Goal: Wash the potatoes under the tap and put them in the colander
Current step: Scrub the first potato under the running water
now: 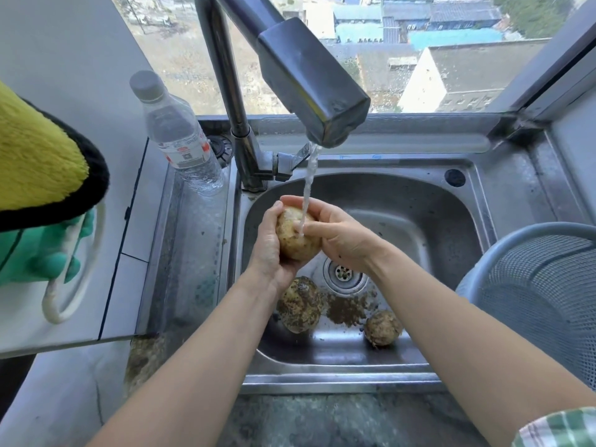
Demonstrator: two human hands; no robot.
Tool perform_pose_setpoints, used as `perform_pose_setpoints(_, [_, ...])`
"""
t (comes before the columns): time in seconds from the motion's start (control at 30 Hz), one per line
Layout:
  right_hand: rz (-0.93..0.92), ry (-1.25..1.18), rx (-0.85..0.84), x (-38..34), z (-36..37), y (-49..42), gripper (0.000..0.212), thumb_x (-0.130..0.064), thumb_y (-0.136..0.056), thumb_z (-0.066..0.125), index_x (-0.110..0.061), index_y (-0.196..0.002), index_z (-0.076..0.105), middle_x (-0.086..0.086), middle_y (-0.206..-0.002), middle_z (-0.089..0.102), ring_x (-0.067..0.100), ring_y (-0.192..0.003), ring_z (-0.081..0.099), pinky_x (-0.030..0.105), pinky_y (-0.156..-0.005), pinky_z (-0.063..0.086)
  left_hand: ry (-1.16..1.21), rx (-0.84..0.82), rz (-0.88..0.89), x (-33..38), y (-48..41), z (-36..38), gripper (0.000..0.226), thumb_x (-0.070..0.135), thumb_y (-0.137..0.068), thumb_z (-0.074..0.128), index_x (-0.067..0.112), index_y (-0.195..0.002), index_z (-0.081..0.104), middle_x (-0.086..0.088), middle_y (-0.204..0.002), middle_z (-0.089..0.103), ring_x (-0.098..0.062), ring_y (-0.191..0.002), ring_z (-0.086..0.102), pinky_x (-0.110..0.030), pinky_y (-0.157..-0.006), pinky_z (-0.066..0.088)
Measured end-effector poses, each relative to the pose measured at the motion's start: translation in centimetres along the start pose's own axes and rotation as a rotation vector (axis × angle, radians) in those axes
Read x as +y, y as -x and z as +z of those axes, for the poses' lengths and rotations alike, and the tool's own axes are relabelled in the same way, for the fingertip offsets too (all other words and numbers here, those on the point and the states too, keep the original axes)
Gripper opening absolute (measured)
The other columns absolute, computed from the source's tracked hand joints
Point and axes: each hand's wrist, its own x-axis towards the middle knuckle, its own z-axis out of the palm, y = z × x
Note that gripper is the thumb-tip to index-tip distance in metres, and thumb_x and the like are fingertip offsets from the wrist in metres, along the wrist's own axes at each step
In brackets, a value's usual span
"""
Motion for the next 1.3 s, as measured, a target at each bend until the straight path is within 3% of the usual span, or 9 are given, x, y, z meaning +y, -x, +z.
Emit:
perform_pose_setpoints(0.13, [-0.039, 0.198, 0.303, 0.8, 2.1, -0.8, 0.040, -0.023, -0.077, 0.078, -0.025, -0.115, 0.068, 0.007, -0.121, 0.066, 0.028, -0.116, 0.061, 0.040, -0.097, 0.053, 0.054, 0.005, -0.007, -0.2, 0.0, 0.3, 0.043, 0.048, -0.090, 0.057, 0.010, -0.108, 0.067, -0.016, -0.100, 0.071, -0.028, -0.099, 0.069, -0.043, -0.077, 0.059])
perform_pose_setpoints(0.33, [0.041, 0.118, -0.053, -0.1, 0.2, 0.1, 0.055, -0.009, -0.082, 0.071, -0.022, -0.133, 0.055, 0.009, -0.129, 0.058, 0.026, -0.122, 0.056, 0.040, -0.102, 0.051, -0.033, 0.007, 0.011, 0.4, 0.0, -0.1, 0.047, 0.048, -0.091, 0.053, 0.006, -0.109, 0.067, -0.016, -0.099, 0.071, -0.027, -0.095, 0.069, -0.041, -0.084, 0.058])
perform_pose_setpoints(0.47, [-0.142, 0.306, 0.394, 0.1, 2.3, -1.4, 0.022, -0.030, -0.092, 0.064, -0.019, -0.110, 0.070, 0.006, -0.110, 0.070, 0.023, -0.107, 0.066, 0.039, -0.092, 0.056, 0.026, -0.039, 0.029, 0.1, 0.1, 0.8, 0.042, 0.045, -0.093, 0.051, 0.009, -0.103, 0.069, -0.012, -0.096, 0.073, -0.024, -0.098, 0.069, -0.039, -0.082, 0.058])
perform_pose_setpoints(0.63, [0.150, 0.124, 0.421, 0.3, 1.8, -1.9, 0.043, -0.052, -0.100, 0.038, -0.022, -0.103, 0.070, 0.006, -0.112, 0.071, 0.020, -0.105, 0.066, 0.036, -0.100, 0.048, 0.142, -0.021, -0.010, 0.2, 0.2, 0.2, 0.053, 0.054, -0.093, 0.044, 0.009, -0.111, 0.066, -0.017, -0.116, 0.064, -0.029, -0.114, 0.058, -0.041, -0.113, 0.038])
perform_pose_setpoints(0.73, [0.186, -0.107, 0.552, 1.2, 2.4, -1.6, 0.035, -0.040, -0.098, 0.047, -0.014, -0.106, 0.068, 0.009, -0.107, 0.070, 0.022, -0.097, 0.067, 0.039, -0.093, 0.054, -0.087, 0.049, 0.045, -0.3, 0.4, 0.2, 0.048, 0.054, -0.099, 0.040, 0.015, -0.115, 0.064, -0.013, -0.114, 0.066, -0.023, -0.101, 0.064, -0.037, -0.092, 0.048])
perform_pose_setpoints(0.87, [-0.057, 0.291, 0.736, 1.8, 2.7, -2.0, 0.026, -0.027, -0.098, 0.047, -0.018, -0.106, 0.070, 0.004, -0.107, 0.070, 0.020, -0.104, 0.065, 0.046, -0.095, 0.053, -0.422, 0.119, 0.225, -1.2, 0.4, 0.5, 0.034, 0.041, -0.104, 0.042, 0.027, -0.133, 0.053, -0.006, -0.122, 0.063, -0.024, -0.109, 0.065, -0.043, -0.081, 0.060])
perform_pose_setpoints(1.07, [-0.408, 0.706, 0.496, 2.1, 4.1, -0.4, 0.026, -0.021, -0.096, 0.049, -0.017, -0.110, 0.070, -0.004, -0.124, 0.062, 0.011, -0.122, 0.052, 0.034, -0.108, 0.042, -0.204, 0.137, 0.030, -0.1, 0.9, 0.7, 0.040, 0.048, -0.094, 0.043, 0.020, -0.093, 0.070, -0.007, -0.083, 0.071, -0.021, -0.078, 0.070, -0.030, -0.054, 0.054])
perform_pose_setpoints(1.23, [-0.036, 0.538, 0.531, -1.1, 3.0, -2.3, 0.032, -0.016, -0.092, 0.047, -0.022, -0.081, 0.076, -0.003, -0.092, 0.074, 0.019, -0.098, 0.066, 0.045, -0.092, 0.053, -0.292, 0.161, 0.012, -0.5, 1.0, 0.9, 0.041, 0.039, -0.095, 0.030, 0.014, -0.076, 0.057, -0.006, -0.057, 0.059, -0.022, -0.048, 0.055, -0.019, -0.040, 0.032])
perform_pose_setpoints(1.3, [-0.175, 0.783, 0.529, -0.5, 3.9, -2.0, 0.031, -0.019, -0.095, 0.045, -0.014, -0.093, 0.075, 0.004, -0.100, 0.072, 0.023, -0.100, 0.063, 0.043, -0.090, 0.052, -0.172, 0.158, -0.024, -0.4, 1.0, 1.1, 0.040, 0.037, -0.095, 0.032, 0.015, -0.074, 0.057, -0.006, -0.063, 0.060, -0.021, -0.050, 0.056, -0.019, -0.042, 0.035])
